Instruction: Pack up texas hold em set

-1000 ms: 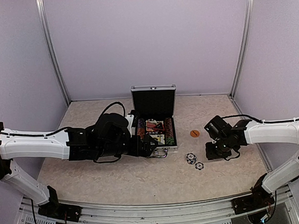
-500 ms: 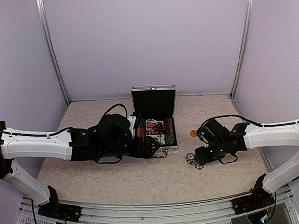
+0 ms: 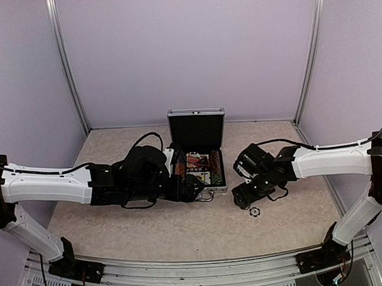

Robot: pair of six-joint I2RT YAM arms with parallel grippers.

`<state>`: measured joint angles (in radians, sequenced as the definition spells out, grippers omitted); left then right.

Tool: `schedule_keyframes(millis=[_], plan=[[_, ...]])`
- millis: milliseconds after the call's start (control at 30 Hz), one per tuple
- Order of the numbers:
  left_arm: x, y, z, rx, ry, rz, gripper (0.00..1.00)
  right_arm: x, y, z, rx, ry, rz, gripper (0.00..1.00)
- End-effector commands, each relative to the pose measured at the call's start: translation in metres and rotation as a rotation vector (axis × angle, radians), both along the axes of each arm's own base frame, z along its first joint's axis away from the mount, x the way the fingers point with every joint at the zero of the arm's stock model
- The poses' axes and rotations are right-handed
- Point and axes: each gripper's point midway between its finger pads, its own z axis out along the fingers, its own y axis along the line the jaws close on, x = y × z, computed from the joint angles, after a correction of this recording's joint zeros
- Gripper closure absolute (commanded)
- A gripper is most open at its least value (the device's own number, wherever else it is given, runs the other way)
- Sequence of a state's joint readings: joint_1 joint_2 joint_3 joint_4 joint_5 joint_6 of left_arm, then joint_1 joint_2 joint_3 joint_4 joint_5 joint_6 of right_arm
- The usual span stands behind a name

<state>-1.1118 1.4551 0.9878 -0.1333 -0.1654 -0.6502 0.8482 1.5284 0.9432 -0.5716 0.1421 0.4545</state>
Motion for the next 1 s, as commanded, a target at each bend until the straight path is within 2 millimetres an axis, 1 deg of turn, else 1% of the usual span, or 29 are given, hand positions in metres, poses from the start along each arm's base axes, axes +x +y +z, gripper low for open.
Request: schedule_keyframes(millis=[0,100,267,467,700,800,967], plan=[[0.002,0.005,0.007,-0.028,-0.011,0.018,0.01,0.004,0.002,0.007,-0.025,0.016,0.006,0.12],[0.001,0.006,0.006,-0.028,-0.012,0.02,0.01,0.018,0.005,0.014,-0.024,-0.004,-0.059,0.12],[0.001,0.007,0.006,-0.027,-0.009,0.023,0.01,0.033,0.001,0.005,-0.087,-0.015,-0.168,0.11],[0.0,0.014,0.007,-0.03,-0.014,0.034,0.01,0.04,-0.008,-0.005,-0.105,-0.029,-0.27,0.09],[-0.001,0.014,0.005,-0.029,-0.011,0.033,0.01,0.052,-0.011,-0.005,-0.076,-0.057,-0.334,0.09],[-0.001,0.014,0.007,-0.034,-0.013,0.033,0.01,0.056,-0.012,-0.01,-0.085,-0.053,-0.343,0.09],[-0.001,0.016,0.007,-0.032,-0.014,0.036,0.01,0.055,-0.019,-0.024,-0.108,-0.038,-0.353,0.09]])
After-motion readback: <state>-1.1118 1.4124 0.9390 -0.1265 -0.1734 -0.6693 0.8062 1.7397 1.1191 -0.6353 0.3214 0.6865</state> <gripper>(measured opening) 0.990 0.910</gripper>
